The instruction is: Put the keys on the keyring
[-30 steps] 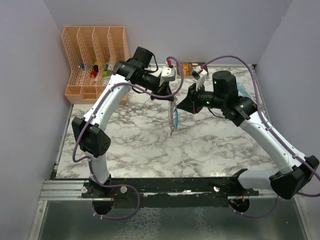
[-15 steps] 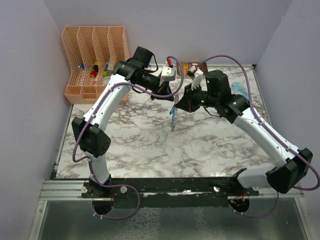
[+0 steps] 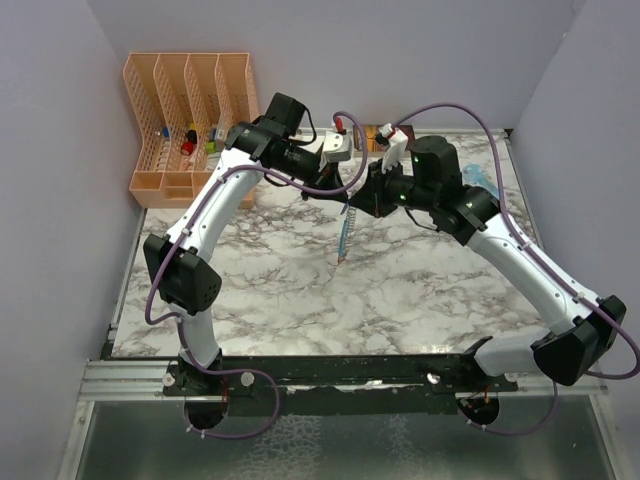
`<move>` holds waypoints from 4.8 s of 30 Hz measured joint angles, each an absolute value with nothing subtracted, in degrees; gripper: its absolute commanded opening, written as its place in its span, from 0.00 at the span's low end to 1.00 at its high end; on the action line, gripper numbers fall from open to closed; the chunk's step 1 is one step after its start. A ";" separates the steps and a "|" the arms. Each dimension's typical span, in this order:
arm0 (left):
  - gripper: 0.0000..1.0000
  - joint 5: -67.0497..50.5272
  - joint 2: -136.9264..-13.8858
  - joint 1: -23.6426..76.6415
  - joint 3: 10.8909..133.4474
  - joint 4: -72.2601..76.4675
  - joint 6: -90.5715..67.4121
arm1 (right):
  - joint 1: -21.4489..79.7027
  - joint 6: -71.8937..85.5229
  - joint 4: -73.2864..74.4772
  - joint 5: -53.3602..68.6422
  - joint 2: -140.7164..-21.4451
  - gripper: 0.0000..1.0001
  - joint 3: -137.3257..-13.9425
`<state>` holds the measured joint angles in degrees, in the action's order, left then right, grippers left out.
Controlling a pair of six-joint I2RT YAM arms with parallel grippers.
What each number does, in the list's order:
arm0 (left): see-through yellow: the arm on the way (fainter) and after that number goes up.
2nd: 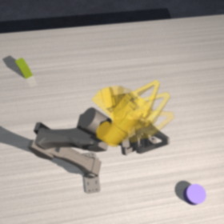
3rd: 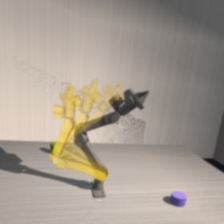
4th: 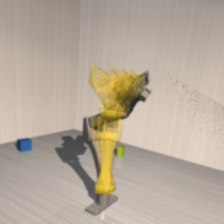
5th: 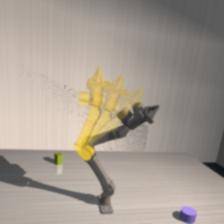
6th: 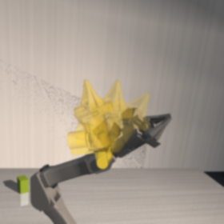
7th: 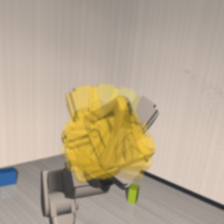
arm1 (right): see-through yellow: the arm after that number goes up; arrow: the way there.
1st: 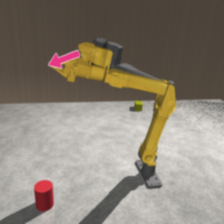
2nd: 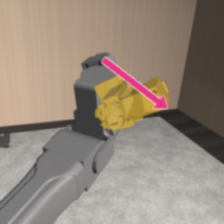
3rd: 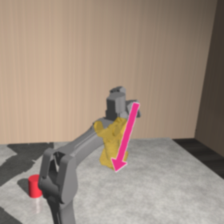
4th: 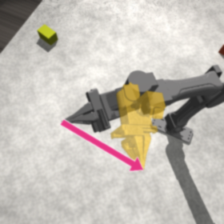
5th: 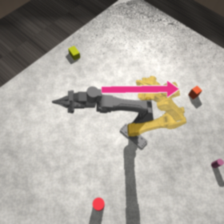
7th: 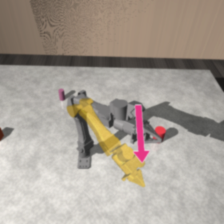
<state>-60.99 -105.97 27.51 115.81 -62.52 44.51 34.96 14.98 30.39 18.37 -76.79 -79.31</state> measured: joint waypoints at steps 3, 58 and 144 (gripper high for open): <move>0.00 -60.95 -105.97 27.51 115.81 -62.48 44.49 | 35.20 14.96 30.41 17.69 -76.88 0.01 -79.42; 0.00 -60.95 -105.97 26.81 115.22 -58.54 37.89 | 35.51 11.75 28.25 16.05 -76.90 0.01 -79.83; 0.00 -57.19 -105.97 27.53 115.28 -57.91 36.58 | 37.56 15.42 37.98 7.53 -82.59 0.01 -88.14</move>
